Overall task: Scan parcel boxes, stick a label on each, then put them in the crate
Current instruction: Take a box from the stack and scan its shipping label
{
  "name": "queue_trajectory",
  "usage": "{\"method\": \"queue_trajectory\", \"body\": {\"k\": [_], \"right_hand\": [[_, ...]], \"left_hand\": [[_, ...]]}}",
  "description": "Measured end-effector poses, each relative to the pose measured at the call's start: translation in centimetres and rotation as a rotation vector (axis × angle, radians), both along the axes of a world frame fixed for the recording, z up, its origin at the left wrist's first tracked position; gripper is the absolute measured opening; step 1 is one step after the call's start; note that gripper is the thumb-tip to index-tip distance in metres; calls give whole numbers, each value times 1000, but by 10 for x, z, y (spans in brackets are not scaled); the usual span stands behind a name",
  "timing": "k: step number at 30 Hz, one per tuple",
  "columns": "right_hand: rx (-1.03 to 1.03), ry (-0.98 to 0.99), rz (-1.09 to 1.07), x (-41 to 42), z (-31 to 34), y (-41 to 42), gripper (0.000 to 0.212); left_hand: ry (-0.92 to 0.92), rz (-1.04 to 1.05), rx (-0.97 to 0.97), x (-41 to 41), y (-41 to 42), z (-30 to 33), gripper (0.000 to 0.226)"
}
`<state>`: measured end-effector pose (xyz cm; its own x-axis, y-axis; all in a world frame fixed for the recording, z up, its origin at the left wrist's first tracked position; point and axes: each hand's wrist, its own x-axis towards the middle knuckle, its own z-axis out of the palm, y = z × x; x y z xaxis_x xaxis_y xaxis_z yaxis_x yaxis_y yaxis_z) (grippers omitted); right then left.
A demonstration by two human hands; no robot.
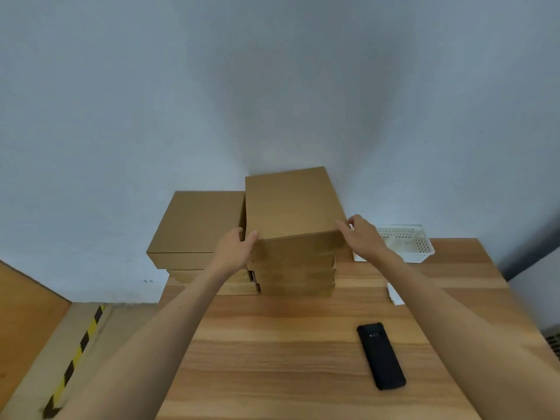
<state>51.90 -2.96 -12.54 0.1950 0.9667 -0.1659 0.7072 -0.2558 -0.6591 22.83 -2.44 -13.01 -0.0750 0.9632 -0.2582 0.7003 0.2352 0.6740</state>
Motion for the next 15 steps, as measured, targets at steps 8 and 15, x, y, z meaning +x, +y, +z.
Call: {"method": "queue_trajectory", "body": {"k": [8, 15], "right_hand": [[-47, 208, -49, -1, -22, 34, 67], [22, 362, -99, -7, -34, 24, 51]], "left_hand": [[-112, 54, -42, 8, 37, -27, 81], [-208, 104, 11, 8, 28, -35, 77]]}}
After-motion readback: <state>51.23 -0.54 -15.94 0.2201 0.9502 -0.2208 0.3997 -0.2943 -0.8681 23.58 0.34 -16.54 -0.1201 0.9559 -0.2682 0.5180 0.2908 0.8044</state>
